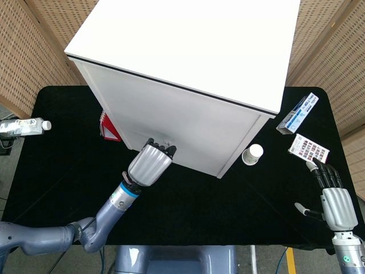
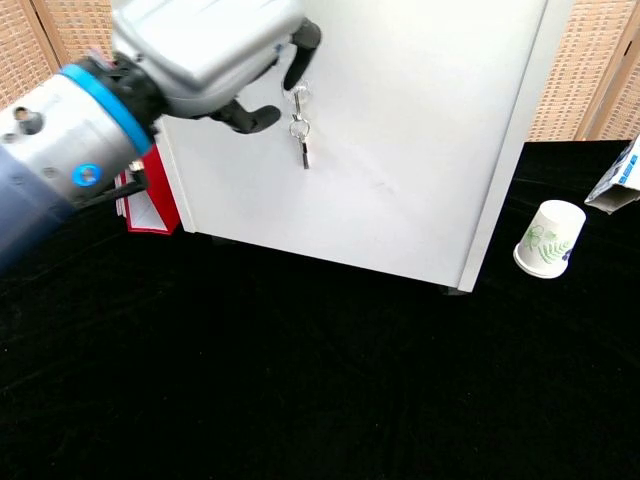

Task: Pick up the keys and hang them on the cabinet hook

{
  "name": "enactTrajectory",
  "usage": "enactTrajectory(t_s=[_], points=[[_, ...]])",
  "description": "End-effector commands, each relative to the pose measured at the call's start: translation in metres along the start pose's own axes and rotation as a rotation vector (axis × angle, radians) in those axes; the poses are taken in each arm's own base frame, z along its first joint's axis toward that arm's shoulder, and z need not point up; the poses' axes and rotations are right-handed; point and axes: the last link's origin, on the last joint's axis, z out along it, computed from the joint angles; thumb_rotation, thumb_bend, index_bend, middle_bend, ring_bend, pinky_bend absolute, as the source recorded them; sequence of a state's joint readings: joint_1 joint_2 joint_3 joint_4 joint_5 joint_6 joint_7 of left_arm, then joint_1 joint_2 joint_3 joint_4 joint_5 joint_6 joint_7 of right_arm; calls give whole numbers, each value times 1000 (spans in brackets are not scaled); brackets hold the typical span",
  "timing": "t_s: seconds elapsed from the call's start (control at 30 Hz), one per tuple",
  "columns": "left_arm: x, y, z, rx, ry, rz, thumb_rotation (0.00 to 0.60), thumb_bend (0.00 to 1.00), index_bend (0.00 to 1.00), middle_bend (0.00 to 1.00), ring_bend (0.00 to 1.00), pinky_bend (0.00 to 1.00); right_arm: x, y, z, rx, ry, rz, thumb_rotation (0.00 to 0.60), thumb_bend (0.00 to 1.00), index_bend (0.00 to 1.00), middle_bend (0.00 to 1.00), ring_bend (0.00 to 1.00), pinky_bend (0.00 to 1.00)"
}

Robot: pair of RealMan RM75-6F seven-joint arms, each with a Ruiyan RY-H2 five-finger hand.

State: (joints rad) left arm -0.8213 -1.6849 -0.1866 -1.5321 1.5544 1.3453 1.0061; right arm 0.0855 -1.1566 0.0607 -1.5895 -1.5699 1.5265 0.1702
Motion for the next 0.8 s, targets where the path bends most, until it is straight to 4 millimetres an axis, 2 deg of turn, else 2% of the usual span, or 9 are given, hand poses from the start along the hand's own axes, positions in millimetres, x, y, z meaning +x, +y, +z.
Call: enactTrajectory(t_s=[0.03,0.2,0.3,0.37,0.47,0.5,0.57,0.67,0.8], points=[[7,-16,-28,15,16,-30,600,261,546,884,931,836,-1,-1,0,2,-2,-5,600,131,0,0,0,0],[13,-36,-74,74,-14,-72,600,254,541,796,875,744,-2,-2,0,1,2,-18,600,131,0,0,0,0],[12,-51,-109,148,-88,-80,600,246,485,618,762,639,-3,-2,0,0,2,-27,600,132,0,0,0,0],[11,-57,-130,204,-147,-104,600,239,368,437,623,549,-4,-3,0,1,1,-34,600,132,0,0,0,0],[7,-70,-183,355,-277,-262,600,231,213,220,422,467,-9,-5,0,10,-7,-63,600,131,0,0,0,0],[6,-72,-194,377,-306,-294,600,228,175,166,366,438,-10,-6,0,12,-7,-71,600,131,0,0,0,0],[3,-75,-212,410,-366,-348,600,214,55,34,178,281,-11,-7,0,14,-7,-87,600,132,0,0,0,0],[-1,-79,-238,458,-451,-419,600,199,0,0,10,96,-13,-9,-1,16,-7,-107,600,132,0,0,0,0],[-5,-83,-261,496,-478,-427,600,198,0,0,0,1,-17,-11,-1,19,-13,-121,600,132,0,0,0,0]])
